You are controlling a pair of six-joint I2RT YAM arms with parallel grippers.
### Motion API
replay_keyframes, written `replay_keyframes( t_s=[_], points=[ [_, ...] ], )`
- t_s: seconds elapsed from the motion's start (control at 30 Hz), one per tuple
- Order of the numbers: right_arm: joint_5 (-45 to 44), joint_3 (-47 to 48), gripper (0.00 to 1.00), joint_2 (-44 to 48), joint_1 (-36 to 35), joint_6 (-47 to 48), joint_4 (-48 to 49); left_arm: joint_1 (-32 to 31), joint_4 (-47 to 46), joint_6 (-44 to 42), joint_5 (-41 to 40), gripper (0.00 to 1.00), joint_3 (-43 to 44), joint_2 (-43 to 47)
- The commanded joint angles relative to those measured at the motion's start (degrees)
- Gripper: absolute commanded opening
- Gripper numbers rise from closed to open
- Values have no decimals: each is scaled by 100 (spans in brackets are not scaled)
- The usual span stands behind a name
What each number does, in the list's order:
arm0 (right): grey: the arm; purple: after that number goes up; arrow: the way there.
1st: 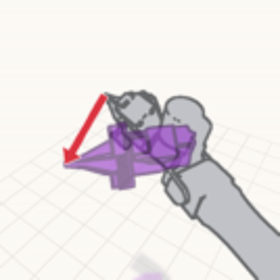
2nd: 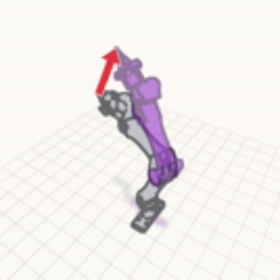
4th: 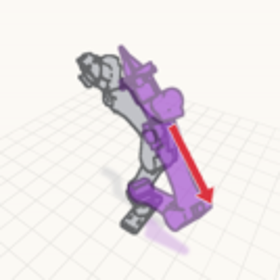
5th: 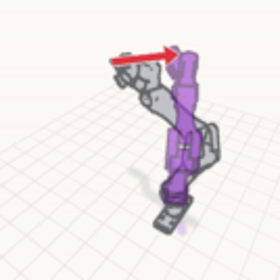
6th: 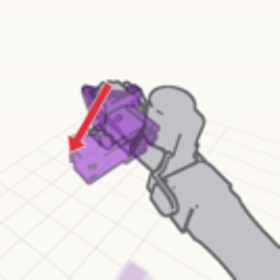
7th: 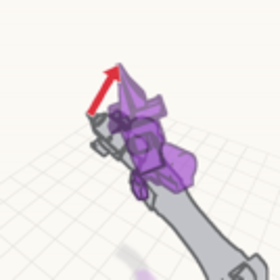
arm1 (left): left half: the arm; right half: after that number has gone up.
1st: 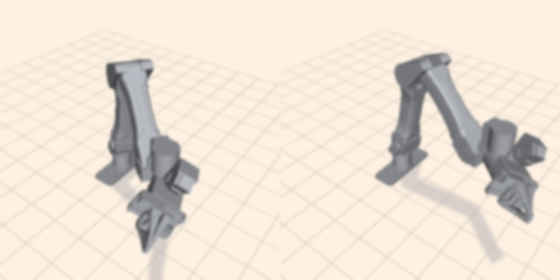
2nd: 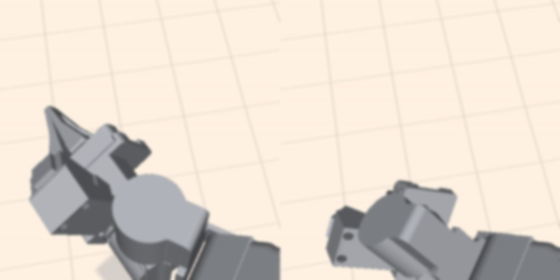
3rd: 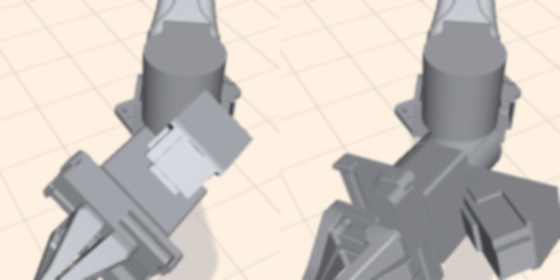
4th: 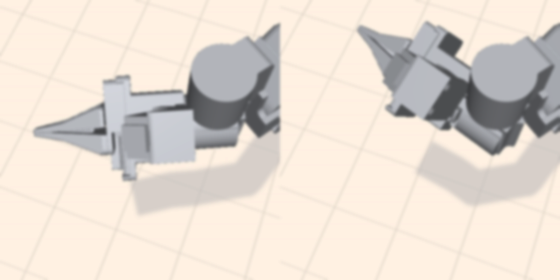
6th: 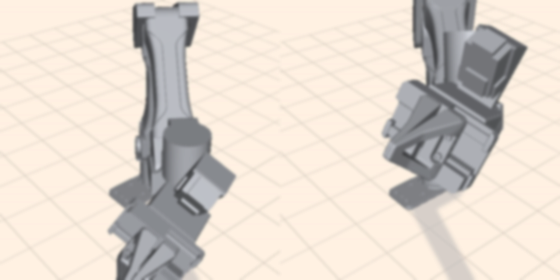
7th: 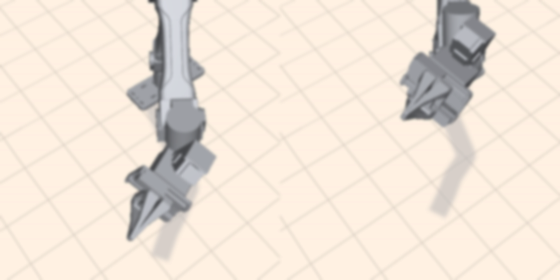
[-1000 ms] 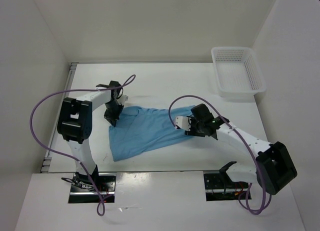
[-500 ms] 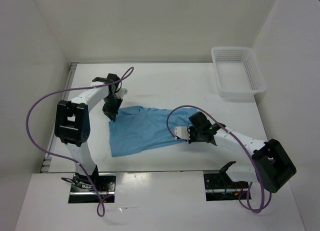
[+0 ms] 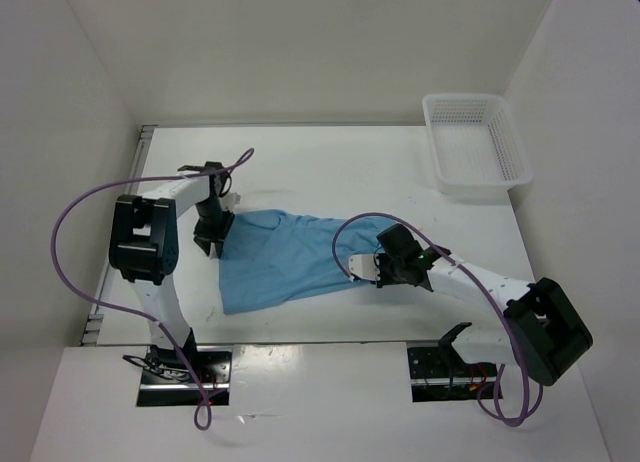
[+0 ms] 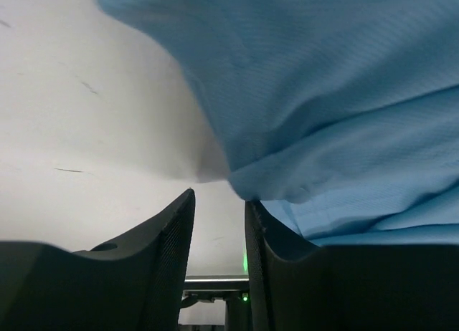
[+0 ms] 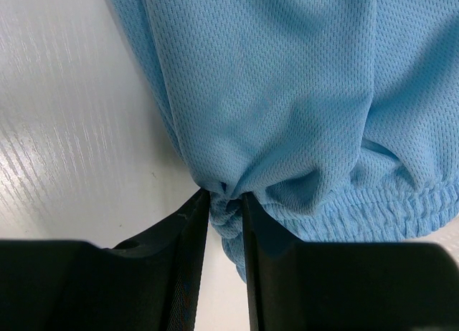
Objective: Fold and stack the shorts
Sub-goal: Fold the shorts
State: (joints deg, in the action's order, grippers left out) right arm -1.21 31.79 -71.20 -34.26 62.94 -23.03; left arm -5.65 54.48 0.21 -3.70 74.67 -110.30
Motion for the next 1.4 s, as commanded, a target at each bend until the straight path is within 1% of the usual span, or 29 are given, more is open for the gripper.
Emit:
replay_keyframes(
  t_s=[0.0, 0.03, 0.13, 0.2, 0.37, 0.5, 0.57, 0.67, 0.87, 0.97, 1.13, 1.23, 1.37],
  points=[
    [33, -85, 30, -8, -63, 61, 44, 143, -201, -21, 88, 42, 327, 35],
    [33, -85, 30, 44, -63, 61, 44, 195, -201, -21, 385, 42, 407, 35],
    [33, -138, 30, 45, -63, 130, 44, 301, -149, -21, 931, 42, 556, 97],
    [-19, -191, 30, 97, -63, 193, 44, 363, -148, -21, 1336, 42, 557, 97],
    [33, -314, 30, 229, -63, 324, 176, 784, -200, -21, 2337, 43, 434, 97],
    [261, -236, 30, 63, -63, 201, 115, 934, -647, -21, 2672, 44, 381, 272],
    [332, -182, 32, 10, -63, 201, 61, 934, -911, -21, 2796, 46, 180, 412],
    [210, -182, 32, 10, -63, 272, 122, 987, -1105, -21, 2857, 46, -5, 413],
    [156, -235, 32, 70, -63, 220, 70, 987, -1106, -21, 2735, 47, -6, 211],
    [156, -287, 32, 123, -63, 219, 70, 987, -1159, -21, 2735, 47, 134, 158],
    [156, -287, 32, 124, -63, 271, 70, 987, -1159, -21, 2305, 47, 188, 105],
    [156, -287, 33, 177, -63, 272, 70, 987, -940, -21, 2190, 47, 109, 105],
    [156, -340, 33, 177, -63, 324, 70, 987, -939, -21, 2180, 47, -146, 158]
  ],
)
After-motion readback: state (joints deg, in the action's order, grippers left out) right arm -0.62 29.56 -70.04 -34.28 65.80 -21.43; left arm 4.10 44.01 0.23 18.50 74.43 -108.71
